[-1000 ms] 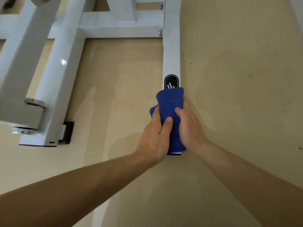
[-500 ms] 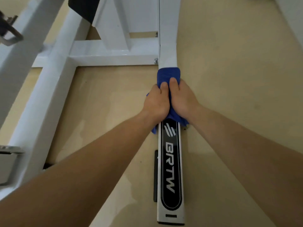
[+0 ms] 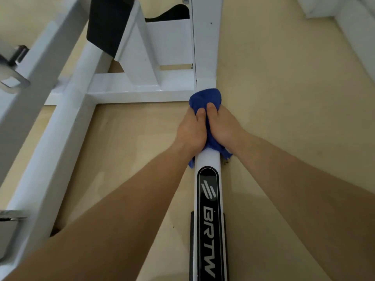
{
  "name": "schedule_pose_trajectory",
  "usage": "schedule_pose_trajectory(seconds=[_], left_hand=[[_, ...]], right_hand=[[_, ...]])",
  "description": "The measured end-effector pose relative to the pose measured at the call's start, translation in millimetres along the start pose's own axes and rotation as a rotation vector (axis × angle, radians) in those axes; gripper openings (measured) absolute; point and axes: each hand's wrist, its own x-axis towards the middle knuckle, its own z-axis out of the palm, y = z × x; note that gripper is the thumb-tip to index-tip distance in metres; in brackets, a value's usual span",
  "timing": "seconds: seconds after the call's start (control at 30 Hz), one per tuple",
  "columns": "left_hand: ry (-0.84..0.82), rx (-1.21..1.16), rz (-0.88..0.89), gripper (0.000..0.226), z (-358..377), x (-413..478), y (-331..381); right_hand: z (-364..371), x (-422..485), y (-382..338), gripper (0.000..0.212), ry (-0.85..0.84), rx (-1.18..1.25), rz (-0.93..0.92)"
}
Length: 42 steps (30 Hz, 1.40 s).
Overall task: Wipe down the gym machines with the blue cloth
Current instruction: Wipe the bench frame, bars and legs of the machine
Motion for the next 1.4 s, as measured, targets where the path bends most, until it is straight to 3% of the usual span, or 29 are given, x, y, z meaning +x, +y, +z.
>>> schedule_pose_trajectory(seconds=[0.2, 0.63, 0.83, 1.0, 1.2, 1.4], left_hand=[[0.115, 0.035, -0.066, 0.036, 5, 31, 24], [0.207, 0.115, -0.169, 0.038, 3, 65, 39], [0.135, 0.012, -0.16, 0.045, -1, 49, 38], [0.019, 0.008, -0.099, 0.043, -3, -3, 16], [-0.124, -0.047, -0.142, 0.049, -9, -73, -15], [-0.174, -0.132, -0.178, 0.044, -13, -159, -33]], right_hand=[[-6, 25, -18, 0.054, 0.017, 0.059, 0.038], [-19, 57, -32, 0.066, -0.06, 0.014, 0.081], [-14, 33, -37, 0.061, -0.006, 0.066, 0.087], [-7, -6, -10, 0.083, -0.04, 0.089, 0.096], [0, -77, 19, 0.05, -0.166, 0.122, 0.042], [10, -154, 44, 0.045, -0.174, 0.19, 0.023]])
